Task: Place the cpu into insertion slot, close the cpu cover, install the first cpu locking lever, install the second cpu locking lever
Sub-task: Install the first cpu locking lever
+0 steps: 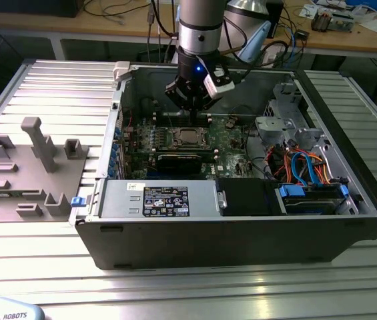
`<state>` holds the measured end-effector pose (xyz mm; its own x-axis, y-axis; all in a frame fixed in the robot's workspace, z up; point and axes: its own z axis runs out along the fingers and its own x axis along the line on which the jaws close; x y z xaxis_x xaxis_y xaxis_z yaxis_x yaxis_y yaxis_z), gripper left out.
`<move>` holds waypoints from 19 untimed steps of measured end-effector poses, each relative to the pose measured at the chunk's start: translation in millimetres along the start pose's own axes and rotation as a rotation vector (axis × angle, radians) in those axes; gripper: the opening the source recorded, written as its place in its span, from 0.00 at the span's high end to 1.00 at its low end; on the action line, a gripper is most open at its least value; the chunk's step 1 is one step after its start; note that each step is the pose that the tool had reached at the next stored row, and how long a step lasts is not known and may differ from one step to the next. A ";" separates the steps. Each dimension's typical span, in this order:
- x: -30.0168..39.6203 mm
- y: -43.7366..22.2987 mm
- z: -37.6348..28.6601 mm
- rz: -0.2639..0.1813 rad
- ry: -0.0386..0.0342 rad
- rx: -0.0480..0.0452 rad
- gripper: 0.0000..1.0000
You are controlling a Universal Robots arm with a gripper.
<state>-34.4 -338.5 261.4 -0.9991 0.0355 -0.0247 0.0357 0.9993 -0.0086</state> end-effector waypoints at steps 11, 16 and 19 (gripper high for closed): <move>22.4 -0.8 -0.6 0.000 -0.0033 -0.0053 0.89; 26.0 -0.9 -0.7 0.000 -0.0033 -0.0054 0.89; 27.4 -1.0 -0.7 0.000 -0.0033 -0.0054 0.89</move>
<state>-61.9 -338.5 261.4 -0.9990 0.0356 -0.0280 0.0357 0.9994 -0.0033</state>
